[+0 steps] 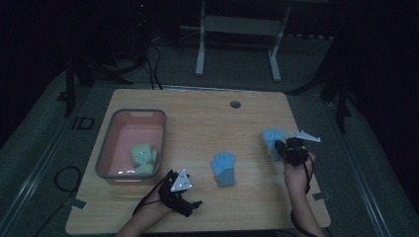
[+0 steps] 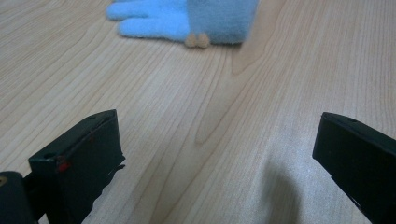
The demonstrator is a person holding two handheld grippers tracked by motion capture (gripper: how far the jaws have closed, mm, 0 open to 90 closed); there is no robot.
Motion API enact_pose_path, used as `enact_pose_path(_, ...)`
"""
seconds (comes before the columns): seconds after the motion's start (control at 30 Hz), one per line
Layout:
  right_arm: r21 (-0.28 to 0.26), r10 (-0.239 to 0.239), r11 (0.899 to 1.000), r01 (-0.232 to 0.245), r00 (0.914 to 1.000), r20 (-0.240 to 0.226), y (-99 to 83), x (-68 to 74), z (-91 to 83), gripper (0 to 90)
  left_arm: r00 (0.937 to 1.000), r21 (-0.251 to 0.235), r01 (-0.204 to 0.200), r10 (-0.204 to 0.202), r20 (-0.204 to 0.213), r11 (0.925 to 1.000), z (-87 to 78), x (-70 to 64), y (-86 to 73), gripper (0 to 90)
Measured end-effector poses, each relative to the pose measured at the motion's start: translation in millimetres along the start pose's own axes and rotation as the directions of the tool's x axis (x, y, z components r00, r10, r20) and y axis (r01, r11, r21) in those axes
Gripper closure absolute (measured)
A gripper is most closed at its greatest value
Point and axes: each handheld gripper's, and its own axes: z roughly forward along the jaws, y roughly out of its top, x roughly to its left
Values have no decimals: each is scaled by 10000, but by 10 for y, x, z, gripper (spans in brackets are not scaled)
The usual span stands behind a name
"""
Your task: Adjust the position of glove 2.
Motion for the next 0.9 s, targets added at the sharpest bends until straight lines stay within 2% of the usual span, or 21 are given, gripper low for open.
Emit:
enact_pose_path(0.07,11,292,9996,-292,9996,10,-59,72,-35,869,10000,3,-23,23,-9,10000,1,2,-1,16)
enact_pose_path(0.3,176,457,9988,-462,9984,318,-269,275,-107,869,10000,-15,-33,33,24,10000,2,-3,6,16)
enact_pose_path(0.47,157,736,9971,-740,9970,244,-437,368,-142,869,9999,8,-100,100,15,9999,7,-15,9,16)
enact_pose_path(0.53,267,655,9974,-666,9971,388,-509,404,-114,869,9999,23,-112,112,21,9999,9,-17,9,16)
enact_pose_path(0.63,458,715,9963,-729,9969,335,-568,420,-62,869,9999,11,-116,116,20,9999,7,-19,9,16)
enact_pose_path(0.67,631,702,9954,-724,9969,353,-638,452,0,868,9999,-1,-119,119,24,9999,4,-19,10,16)
enact_pose_path(0.8,831,590,9946,-629,9971,489,-699,453,79,851,9999,12,-149,149,37,9999,6,-18,7,16)
enact_pose_path(0.9,873,631,9940,-663,9972,391,-725,437,109,818,9999,22,-156,156,45,9999,5,-17,6,16)
